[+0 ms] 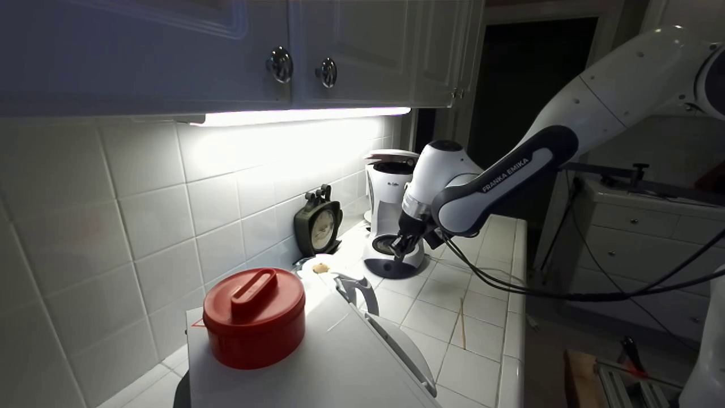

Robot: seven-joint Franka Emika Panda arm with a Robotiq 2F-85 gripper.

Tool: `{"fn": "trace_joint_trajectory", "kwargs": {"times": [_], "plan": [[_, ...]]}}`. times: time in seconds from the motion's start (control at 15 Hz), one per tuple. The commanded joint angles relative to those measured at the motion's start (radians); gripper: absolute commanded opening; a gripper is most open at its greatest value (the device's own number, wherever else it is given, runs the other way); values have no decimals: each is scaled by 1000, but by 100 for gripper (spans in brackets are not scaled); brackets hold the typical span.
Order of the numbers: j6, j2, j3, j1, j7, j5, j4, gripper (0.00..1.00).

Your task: Push the bottom black button of the white machine on the right

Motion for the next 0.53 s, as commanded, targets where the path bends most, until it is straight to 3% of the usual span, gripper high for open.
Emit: {"fn": "trace_joint_trajectory", "kwargs": {"times": [0.0, 0.47], "plan": [[43, 34, -11, 21, -17, 15, 10, 4], [62, 95, -35, 26, -11, 13, 43, 3]]}}
